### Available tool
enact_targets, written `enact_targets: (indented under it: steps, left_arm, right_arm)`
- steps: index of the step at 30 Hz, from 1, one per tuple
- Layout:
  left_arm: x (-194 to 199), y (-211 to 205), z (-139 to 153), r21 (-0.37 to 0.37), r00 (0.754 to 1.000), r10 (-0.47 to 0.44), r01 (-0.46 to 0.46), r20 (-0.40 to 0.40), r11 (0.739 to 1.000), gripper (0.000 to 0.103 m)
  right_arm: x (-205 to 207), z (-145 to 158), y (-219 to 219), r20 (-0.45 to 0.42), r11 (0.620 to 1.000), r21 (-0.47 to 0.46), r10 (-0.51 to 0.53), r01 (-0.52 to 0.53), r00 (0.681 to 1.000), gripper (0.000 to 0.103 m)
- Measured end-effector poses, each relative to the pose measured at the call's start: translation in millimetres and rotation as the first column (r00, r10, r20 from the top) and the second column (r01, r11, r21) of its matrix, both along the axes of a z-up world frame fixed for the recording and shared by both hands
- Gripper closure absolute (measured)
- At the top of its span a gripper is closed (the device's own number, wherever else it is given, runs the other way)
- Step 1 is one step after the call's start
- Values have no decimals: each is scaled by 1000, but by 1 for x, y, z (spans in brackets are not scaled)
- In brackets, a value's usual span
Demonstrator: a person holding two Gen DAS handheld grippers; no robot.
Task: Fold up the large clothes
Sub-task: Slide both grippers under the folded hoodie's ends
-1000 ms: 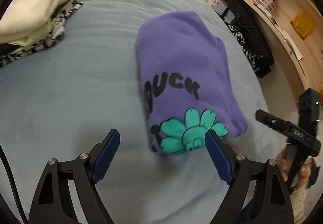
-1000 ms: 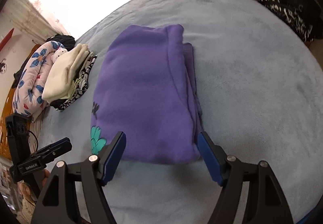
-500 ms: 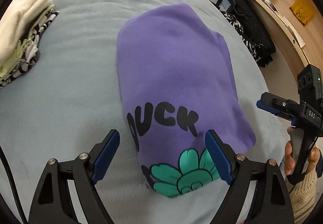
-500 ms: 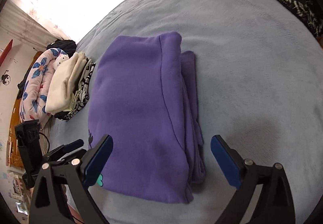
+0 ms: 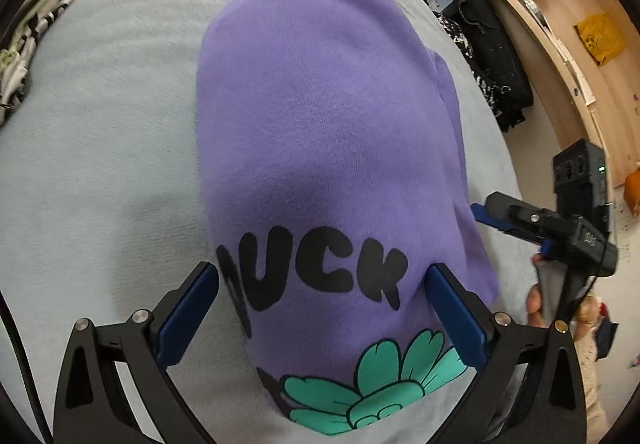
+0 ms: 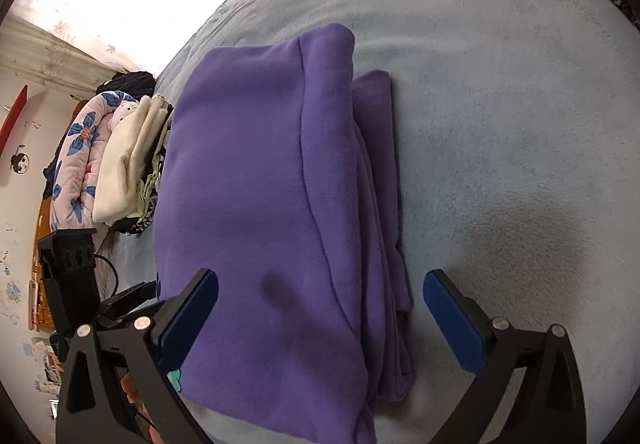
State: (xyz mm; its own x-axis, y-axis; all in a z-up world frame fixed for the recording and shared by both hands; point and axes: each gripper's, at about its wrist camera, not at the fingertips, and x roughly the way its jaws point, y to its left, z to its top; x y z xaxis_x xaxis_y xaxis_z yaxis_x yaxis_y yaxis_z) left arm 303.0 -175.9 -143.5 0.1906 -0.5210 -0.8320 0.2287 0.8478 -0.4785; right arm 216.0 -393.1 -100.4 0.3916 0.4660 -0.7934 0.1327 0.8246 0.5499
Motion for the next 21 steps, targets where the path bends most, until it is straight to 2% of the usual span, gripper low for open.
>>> enact_targets:
  steps: [8,15,21]
  left_arm:
    - [13,2,-7,-60,999,9,-11,-31,998,0]
    - [13,14,-8,-82,1000,5,-6,-22,997,0]
    - [10,23,-18,-120,1000,-25,23,-13,992,0]
  right_arm:
    - [18,-27,7,-39,998,26,53,-52,998,0]
    - [34,-46,5,-39,979,177,107,-99,993,0]
    - [51,-59,12,-21,963,236,136,-128,990,0]
